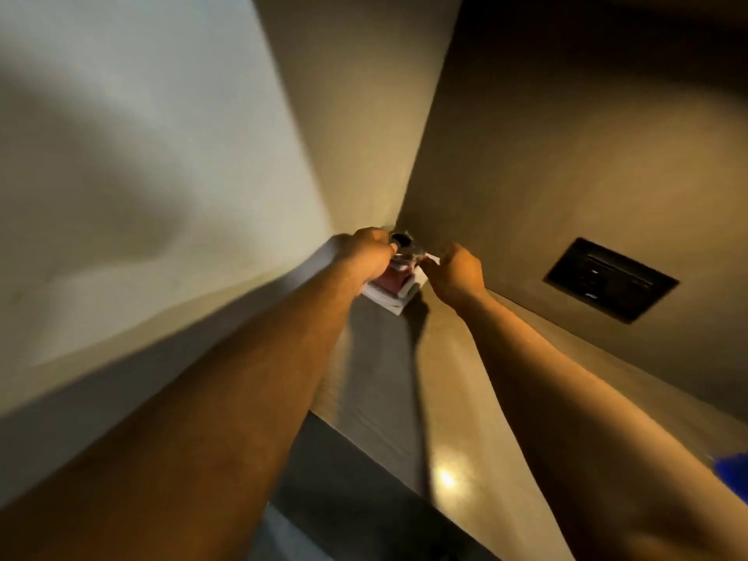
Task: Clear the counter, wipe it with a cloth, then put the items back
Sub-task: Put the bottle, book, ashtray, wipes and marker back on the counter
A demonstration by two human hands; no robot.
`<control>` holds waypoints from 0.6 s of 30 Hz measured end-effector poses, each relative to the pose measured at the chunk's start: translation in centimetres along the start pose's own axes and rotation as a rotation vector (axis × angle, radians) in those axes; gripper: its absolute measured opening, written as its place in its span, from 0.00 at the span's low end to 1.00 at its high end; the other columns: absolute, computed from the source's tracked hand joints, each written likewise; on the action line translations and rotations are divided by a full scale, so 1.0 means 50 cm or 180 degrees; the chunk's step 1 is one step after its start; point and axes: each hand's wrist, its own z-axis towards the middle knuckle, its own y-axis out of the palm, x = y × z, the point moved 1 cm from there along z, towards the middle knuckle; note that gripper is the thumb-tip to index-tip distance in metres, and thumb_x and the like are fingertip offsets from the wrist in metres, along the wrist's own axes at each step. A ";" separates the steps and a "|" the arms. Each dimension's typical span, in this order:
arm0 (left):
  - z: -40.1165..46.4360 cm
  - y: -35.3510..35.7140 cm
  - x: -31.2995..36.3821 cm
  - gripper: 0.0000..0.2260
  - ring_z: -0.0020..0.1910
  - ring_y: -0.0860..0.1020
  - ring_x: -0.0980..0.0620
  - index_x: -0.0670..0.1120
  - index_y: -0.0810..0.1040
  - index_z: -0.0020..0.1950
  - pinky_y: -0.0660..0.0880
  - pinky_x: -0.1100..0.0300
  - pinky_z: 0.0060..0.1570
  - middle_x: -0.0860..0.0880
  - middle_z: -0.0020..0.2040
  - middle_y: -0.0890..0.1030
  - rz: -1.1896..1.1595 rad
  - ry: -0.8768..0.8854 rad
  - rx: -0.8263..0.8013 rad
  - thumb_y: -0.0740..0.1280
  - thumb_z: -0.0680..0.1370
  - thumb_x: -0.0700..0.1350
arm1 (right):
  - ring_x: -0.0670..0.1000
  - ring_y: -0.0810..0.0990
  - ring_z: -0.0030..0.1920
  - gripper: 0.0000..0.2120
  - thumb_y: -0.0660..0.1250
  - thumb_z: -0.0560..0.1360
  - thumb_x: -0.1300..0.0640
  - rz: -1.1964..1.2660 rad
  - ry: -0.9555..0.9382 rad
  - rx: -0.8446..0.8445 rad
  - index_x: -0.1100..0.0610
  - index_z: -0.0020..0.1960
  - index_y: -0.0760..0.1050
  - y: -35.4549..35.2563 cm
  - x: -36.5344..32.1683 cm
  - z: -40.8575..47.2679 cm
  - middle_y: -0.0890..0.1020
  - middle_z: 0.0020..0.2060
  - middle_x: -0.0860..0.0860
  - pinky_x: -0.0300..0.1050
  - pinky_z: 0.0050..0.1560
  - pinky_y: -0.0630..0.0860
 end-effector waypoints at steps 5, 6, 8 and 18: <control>0.060 -0.010 -0.024 0.12 0.49 0.76 0.47 0.40 0.77 0.59 0.74 0.59 0.42 0.43 0.52 0.79 0.0090 -0.0086 0.0071 0.60 0.79 0.41 | 0.51 0.77 0.36 0.14 0.63 0.79 0.51 0.0354 0.0599 -0.0113 0.62 0.54 0.78 0.077 -0.004 0.110 0.80 0.44 0.56 0.40 0.33 0.68; 0.072 -0.007 -0.027 0.12 0.49 0.75 0.48 0.40 0.77 0.59 0.72 0.60 0.40 0.43 0.52 0.78 0.0040 -0.0135 0.0040 0.61 0.79 0.41 | 0.49 0.74 0.33 0.13 0.63 0.79 0.52 0.0489 0.0759 -0.0060 0.61 0.52 0.78 0.087 0.000 0.124 0.78 0.40 0.53 0.40 0.29 0.66; 0.092 0.003 -0.029 0.13 0.53 0.74 0.48 0.41 0.75 0.62 0.71 0.58 0.46 0.45 0.55 0.77 -0.0057 -0.0223 -0.0034 0.61 0.79 0.41 | 0.49 0.73 0.32 0.09 0.63 0.79 0.53 0.0632 0.0984 0.0025 0.59 0.47 0.75 0.103 0.009 0.146 0.75 0.35 0.51 0.40 0.28 0.67; 0.084 0.093 -0.010 0.17 0.56 0.78 0.42 0.42 0.77 0.64 0.78 0.55 0.50 0.41 0.58 0.81 -0.0619 -0.0184 0.0097 0.61 0.76 0.38 | 0.51 0.74 0.33 0.02 0.68 0.75 0.62 0.1611 0.1267 0.0432 0.61 0.45 0.79 0.065 0.086 0.109 0.78 0.35 0.54 0.45 0.30 0.70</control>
